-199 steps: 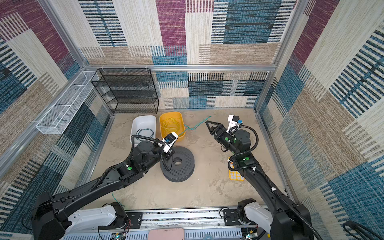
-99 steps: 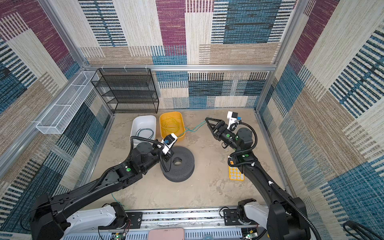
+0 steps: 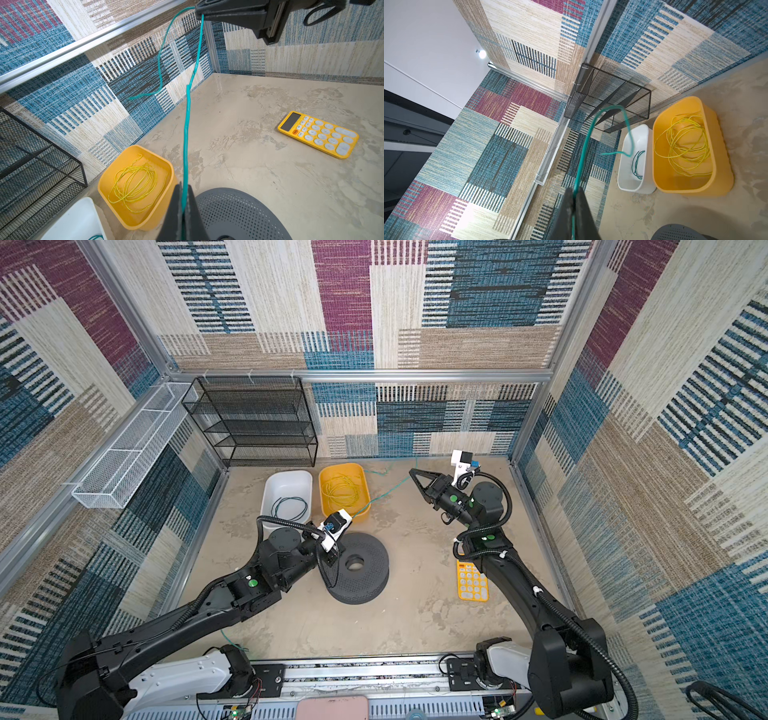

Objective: Wrap the cables

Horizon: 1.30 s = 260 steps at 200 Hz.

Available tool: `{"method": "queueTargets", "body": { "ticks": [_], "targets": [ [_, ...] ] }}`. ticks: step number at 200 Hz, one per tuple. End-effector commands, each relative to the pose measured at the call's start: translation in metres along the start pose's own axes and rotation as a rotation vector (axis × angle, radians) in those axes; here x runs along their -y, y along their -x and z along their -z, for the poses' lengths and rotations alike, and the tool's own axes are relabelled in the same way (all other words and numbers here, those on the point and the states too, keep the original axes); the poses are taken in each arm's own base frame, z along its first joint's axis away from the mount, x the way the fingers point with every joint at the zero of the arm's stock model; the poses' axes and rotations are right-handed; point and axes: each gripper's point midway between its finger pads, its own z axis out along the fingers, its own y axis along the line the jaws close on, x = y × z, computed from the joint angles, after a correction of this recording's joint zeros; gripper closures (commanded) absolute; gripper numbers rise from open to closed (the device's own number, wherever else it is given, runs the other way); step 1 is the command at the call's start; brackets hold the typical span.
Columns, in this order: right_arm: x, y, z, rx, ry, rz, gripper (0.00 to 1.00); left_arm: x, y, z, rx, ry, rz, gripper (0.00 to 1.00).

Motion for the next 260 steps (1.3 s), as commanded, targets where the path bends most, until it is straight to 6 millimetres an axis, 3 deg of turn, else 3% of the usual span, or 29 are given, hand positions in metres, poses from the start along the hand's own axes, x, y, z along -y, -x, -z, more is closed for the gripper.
{"method": "queueTargets", "body": {
  "ticks": [1,89,138,141,151,161,167,186,206,231,260],
  "targets": [
    [-0.010,0.016,0.002,0.056,0.004,0.093,1.00,0.000,-0.008,0.002,-0.032,0.002,0.015,1.00],
    [-0.025,0.050,0.026,0.275,0.005,0.304,1.00,0.006,-0.054,0.000,-0.141,0.029,0.040,1.00],
    [-0.023,0.039,0.023,0.228,0.017,0.335,1.00,0.010,-0.078,0.000,-0.202,0.039,0.066,1.00],
    [-0.022,0.038,0.023,0.223,0.016,0.334,1.00,0.010,-0.078,0.000,-0.206,0.037,0.072,0.96],
    [-0.019,0.032,0.022,0.208,0.009,0.338,1.00,0.009,-0.072,0.001,-0.203,0.031,0.081,0.84],
    [-0.017,0.026,0.021,0.196,0.001,0.347,1.00,0.009,-0.061,0.003,-0.192,0.011,0.084,0.57],
    [-0.016,0.024,0.021,0.189,-0.008,0.351,1.00,0.007,-0.053,0.004,-0.186,0.006,0.087,0.46],
    [-0.012,0.021,0.026,0.199,-0.030,0.358,1.00,0.003,-0.035,0.013,-0.181,-0.012,0.083,0.30],
    [-0.010,0.020,0.031,0.203,-0.056,0.375,1.00,-0.006,-0.028,0.029,-0.183,0.009,0.082,0.26],
    [-0.009,0.014,0.034,0.191,-0.065,0.374,1.00,-0.014,-0.004,0.048,-0.130,0.008,0.106,0.24],
    [-0.008,0.002,0.032,0.167,-0.069,0.379,1.00,-0.008,0.035,0.028,-0.115,-0.052,0.102,0.27]
  ]
}}
